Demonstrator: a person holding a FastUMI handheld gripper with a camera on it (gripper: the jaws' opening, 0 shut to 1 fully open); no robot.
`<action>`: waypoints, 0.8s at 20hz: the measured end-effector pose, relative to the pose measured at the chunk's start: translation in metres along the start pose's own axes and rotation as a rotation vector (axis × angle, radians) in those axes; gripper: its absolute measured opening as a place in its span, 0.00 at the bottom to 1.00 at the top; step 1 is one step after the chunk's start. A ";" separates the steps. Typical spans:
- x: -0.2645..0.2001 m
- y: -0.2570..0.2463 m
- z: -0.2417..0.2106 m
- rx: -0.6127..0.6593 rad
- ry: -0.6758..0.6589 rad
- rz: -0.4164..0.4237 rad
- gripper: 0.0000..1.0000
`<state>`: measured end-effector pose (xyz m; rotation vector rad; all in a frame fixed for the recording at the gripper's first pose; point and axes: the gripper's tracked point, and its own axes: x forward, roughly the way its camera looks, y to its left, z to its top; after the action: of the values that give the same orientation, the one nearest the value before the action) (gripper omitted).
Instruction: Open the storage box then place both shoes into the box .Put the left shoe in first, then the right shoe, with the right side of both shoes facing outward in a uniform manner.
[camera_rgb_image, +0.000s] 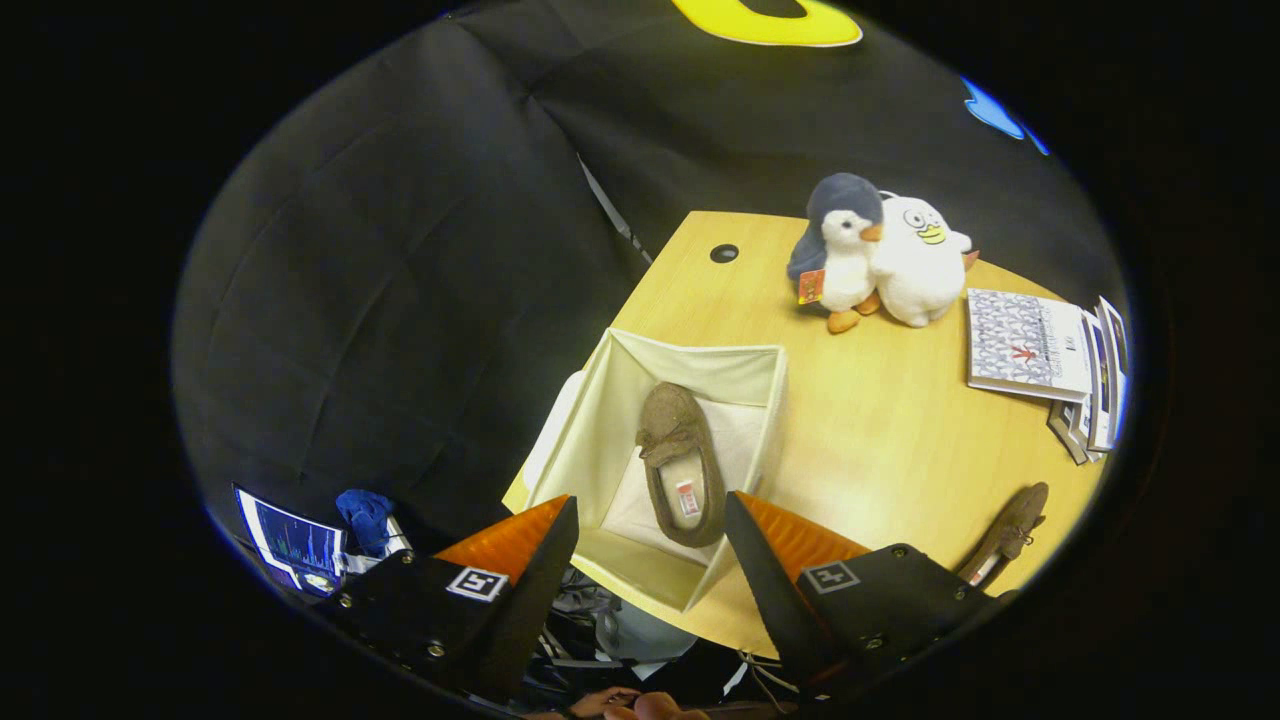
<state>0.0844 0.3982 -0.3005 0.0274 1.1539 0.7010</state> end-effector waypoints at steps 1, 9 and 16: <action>-0.012 -0.009 -0.002 0.011 -0.013 0.000 0.92; -0.074 -0.087 -0.031 0.117 -0.069 -0.022 0.98; -0.120 -0.173 -0.064 0.253 -0.112 -0.081 0.98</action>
<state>0.0891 0.1787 -0.2926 0.2294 1.1238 0.4723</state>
